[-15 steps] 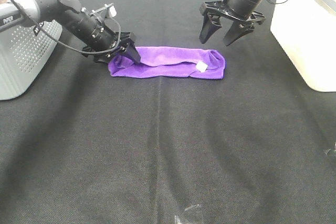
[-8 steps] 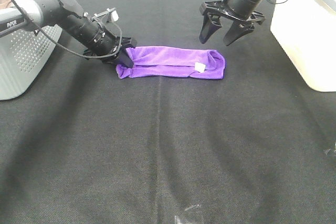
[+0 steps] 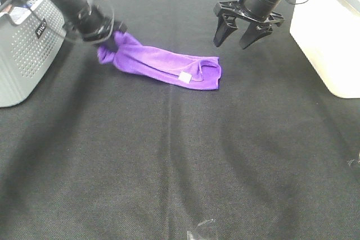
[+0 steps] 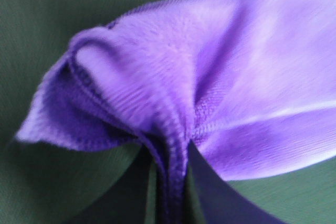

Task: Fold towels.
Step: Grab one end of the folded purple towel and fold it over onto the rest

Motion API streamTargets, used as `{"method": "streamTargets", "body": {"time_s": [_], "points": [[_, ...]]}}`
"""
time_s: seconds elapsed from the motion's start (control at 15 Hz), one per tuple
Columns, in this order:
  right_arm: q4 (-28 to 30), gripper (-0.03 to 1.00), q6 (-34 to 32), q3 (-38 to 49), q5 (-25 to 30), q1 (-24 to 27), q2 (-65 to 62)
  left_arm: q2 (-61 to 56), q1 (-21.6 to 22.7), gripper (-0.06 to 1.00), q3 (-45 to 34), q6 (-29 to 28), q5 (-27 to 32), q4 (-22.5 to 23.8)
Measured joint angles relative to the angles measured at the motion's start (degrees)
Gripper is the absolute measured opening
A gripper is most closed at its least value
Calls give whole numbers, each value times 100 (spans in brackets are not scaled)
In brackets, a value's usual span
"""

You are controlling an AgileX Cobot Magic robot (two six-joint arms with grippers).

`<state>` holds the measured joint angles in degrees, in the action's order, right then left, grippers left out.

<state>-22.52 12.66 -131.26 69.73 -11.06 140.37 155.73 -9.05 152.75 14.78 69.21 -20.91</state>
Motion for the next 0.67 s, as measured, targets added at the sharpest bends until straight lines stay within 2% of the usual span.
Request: {"method": "streamTargets", "body": {"time_s": [0.2, 0.33, 0.4, 0.53, 0.67], "points": [[470, 72, -6, 0, 6, 0, -298, 0, -292, 6, 172, 269, 0, -510], [854, 72, -97, 0, 6, 0, -521, 17, -642, 6, 183, 413, 0, -728], [854, 72, -97, 0, 6, 0, -521, 17, -642, 6, 183, 413, 0, -728], [934, 72, -160, 0, 11, 17, -688, 183, -1037, 6, 201, 430, -69, -848], [940, 72, -178, 0, 11, 17, -825, 327, -1203, 6, 201, 327, -264, -888]]}}
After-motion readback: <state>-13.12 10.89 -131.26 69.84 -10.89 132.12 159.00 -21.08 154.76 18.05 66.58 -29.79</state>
